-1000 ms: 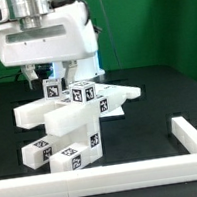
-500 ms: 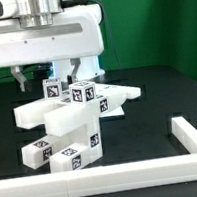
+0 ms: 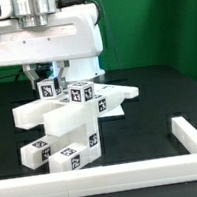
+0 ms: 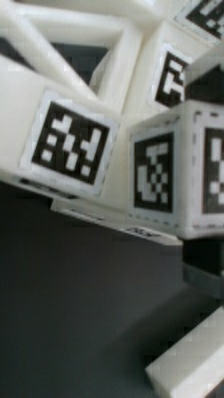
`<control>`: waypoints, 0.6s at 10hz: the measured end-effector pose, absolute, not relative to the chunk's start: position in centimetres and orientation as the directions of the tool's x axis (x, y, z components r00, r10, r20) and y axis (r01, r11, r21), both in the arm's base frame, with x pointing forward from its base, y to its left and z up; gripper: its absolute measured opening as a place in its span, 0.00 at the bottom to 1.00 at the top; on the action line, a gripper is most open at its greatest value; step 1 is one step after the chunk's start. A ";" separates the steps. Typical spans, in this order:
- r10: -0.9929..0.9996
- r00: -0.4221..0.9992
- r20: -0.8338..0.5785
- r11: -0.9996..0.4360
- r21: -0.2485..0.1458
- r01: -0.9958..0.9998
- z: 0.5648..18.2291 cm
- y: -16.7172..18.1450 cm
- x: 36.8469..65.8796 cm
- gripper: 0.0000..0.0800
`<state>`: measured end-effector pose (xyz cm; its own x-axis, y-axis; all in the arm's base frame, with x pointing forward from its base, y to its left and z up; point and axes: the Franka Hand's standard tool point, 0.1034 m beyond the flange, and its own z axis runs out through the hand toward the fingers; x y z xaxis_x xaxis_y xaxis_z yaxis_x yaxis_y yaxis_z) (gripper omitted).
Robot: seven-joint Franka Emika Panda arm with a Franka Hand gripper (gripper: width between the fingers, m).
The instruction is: Assemble chair
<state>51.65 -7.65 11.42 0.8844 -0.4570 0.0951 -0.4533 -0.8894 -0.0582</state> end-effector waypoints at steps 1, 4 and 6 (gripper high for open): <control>-0.537 0.839 0.090 -0.844 -0.067 -0.533 11.4 -7.6 51.7 0.35; -0.911 0.410 0.030 -0.411 -0.089 -0.907 11.4 -7.2 52.3 0.35; -0.983 0.185 -0.009 -0.183 -0.091 -0.979 11.4 -6.9 52.7 0.35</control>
Offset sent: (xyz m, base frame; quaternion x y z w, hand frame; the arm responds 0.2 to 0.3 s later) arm 0.0097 -0.0111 0.0113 -0.0619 -0.0089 0.4269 0.9021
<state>52.73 -6.93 11.42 0.1848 -0.9827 -0.0086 -0.9788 -0.1832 -0.0911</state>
